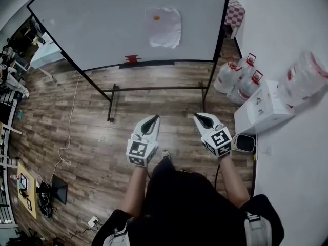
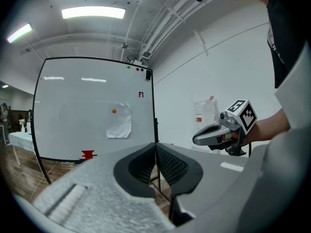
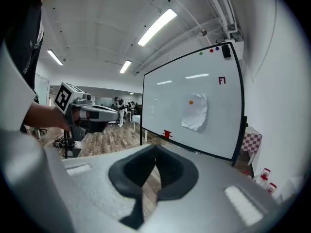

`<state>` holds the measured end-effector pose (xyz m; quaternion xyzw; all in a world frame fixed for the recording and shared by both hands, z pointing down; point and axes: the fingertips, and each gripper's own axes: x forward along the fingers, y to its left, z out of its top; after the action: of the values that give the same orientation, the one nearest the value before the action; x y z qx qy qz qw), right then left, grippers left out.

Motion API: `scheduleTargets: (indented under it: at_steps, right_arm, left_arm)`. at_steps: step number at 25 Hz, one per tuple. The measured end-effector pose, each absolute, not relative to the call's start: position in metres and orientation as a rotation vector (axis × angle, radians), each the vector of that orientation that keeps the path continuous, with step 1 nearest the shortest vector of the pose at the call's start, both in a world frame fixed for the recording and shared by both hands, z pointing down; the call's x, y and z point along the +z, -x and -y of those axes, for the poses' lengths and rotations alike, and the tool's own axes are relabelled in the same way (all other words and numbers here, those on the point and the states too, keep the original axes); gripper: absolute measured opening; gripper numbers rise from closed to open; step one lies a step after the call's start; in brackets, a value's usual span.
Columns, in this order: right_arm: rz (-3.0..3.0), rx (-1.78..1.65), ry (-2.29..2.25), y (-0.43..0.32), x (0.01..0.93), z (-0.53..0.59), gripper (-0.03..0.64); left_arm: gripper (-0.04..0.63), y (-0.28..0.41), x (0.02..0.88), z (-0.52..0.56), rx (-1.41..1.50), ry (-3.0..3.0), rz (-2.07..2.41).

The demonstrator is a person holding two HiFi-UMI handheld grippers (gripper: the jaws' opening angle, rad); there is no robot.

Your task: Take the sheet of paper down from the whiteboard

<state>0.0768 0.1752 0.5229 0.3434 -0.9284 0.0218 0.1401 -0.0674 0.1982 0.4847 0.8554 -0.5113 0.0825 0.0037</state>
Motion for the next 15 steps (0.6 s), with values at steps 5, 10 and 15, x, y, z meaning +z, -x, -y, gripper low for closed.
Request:
scheduleTargets:
  at_steps: [5, 10, 15]
  right_arm:
    - [2.675, 0.071, -0.997, -0.070, 0.526, -0.170, 0.003]
    - [2.662, 0.070, -1.016, -0.068, 0.525, -0.151, 0.003]
    - [2.649, 0.081, -1.044, -0.060, 0.524, -0.126, 0.003]
  left_arm:
    - [0.012, 0.072, 0.492, -0.193, 0.265, -2.673, 1.579]
    - [0.012, 0.075, 0.492, -0.169, 0.255, -2.690, 1.560]
    - [0.012, 0.087, 0.493, -0.141, 0.248, -2.682, 1.540]
